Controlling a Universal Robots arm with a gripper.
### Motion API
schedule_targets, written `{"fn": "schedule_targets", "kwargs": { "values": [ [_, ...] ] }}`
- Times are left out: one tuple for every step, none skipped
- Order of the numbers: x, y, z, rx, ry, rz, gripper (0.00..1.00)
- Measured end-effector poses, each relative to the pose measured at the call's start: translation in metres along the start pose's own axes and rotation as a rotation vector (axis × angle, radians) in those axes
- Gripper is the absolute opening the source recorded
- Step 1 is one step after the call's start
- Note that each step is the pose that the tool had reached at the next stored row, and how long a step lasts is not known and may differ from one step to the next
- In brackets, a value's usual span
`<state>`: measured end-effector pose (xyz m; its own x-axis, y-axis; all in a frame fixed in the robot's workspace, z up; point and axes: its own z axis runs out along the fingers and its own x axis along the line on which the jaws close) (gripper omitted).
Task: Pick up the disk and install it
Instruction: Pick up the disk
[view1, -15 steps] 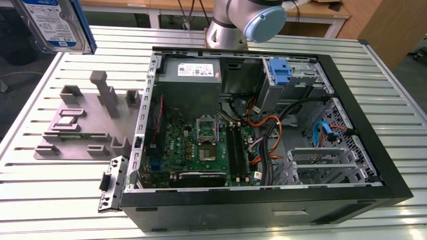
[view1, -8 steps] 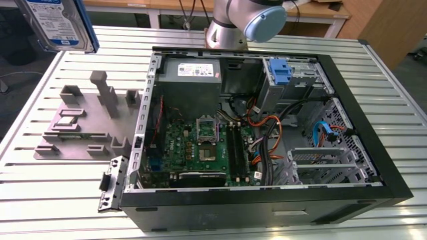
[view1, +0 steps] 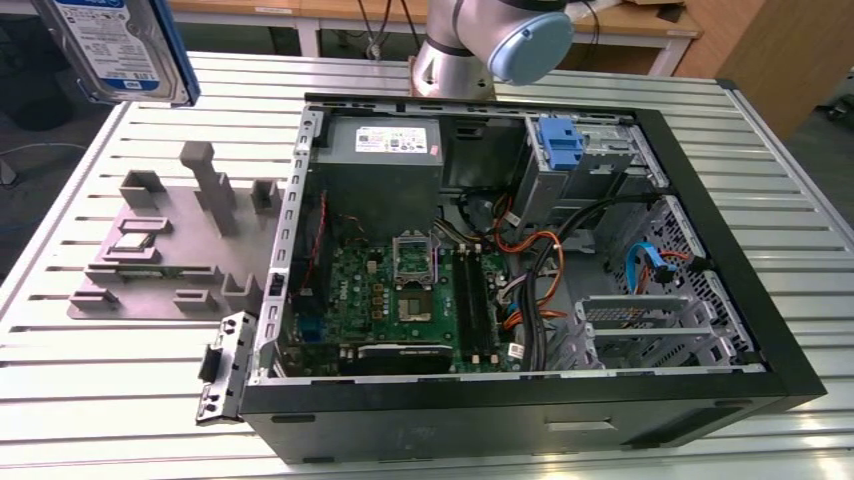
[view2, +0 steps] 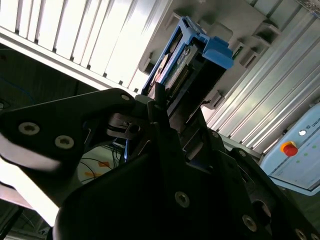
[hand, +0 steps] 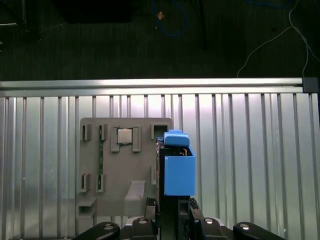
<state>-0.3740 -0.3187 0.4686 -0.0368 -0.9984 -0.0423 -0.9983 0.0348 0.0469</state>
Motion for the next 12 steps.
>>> {"fn": "schedule_targets", "kwargs": {
  "values": [
    [-0.0001,-0.0013,-0.0001,-0.0001,0.0,0.0,0.35],
    [-0.0001,-0.0026,-0.0002,-0.0001,0.0,0.0,0.35],
    [-0.0002,-0.0043,-0.0002,0.0,0.0,0.0,0.35],
    [-0.0003,-0.006,-0.0003,-0.0001,0.0001,0.0,0.35],
    [-0.0003,-0.0075,-0.0003,0.0,0.0,0.0,0.35],
    [-0.0004,-0.0088,-0.0004,0.0001,0.0,0.0,0.35],
    [-0.0004,-0.0099,-0.0004,0.0001,0.0,0.0,0.35],
    [-0.0004,-0.0109,-0.0005,0.0,0.0,0.0,0.35],
    [-0.0005,-0.0118,-0.0005,0.0,0.0,0.0,0.35],
    [-0.0005,-0.0125,-0.0005,0.0,0.0,0.0,0.35],
    [-0.0005,-0.013,-0.0006,0.0,0.0,0.0,0.35],
    [-0.0006,-0.0136,-0.0006,0.0,0.0,0.0,0.35]
  ]
}}
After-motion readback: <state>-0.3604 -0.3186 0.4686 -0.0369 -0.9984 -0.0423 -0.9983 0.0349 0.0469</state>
